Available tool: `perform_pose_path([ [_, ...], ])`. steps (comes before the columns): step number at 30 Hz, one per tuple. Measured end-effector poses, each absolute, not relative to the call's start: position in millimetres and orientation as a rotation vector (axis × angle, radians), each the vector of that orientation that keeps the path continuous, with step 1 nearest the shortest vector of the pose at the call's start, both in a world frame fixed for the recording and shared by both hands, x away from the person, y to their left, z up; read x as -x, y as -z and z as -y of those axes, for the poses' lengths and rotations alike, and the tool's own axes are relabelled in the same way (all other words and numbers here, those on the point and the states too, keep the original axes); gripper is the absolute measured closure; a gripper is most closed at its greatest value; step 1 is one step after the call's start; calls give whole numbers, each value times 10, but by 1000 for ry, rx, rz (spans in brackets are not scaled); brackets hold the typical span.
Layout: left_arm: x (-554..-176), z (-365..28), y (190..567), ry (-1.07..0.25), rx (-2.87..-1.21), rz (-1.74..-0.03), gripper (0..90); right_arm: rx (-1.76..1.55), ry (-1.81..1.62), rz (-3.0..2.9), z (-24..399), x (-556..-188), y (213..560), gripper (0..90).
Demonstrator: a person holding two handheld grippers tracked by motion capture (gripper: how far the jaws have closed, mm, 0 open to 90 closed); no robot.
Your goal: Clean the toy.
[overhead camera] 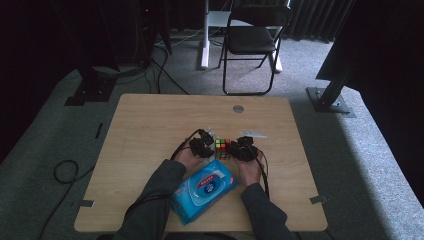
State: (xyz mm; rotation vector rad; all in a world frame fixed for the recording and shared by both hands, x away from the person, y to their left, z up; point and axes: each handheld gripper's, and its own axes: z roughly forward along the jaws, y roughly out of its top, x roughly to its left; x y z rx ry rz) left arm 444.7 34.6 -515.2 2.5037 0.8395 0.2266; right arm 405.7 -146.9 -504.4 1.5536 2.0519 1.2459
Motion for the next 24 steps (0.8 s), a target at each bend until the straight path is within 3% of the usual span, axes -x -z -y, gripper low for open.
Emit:
perform_pose_path([
  [24,-4428,-441,5054,-199,-2432,-849,850,-1561,-1251,-2048,1470,-4052,5047,699],
])
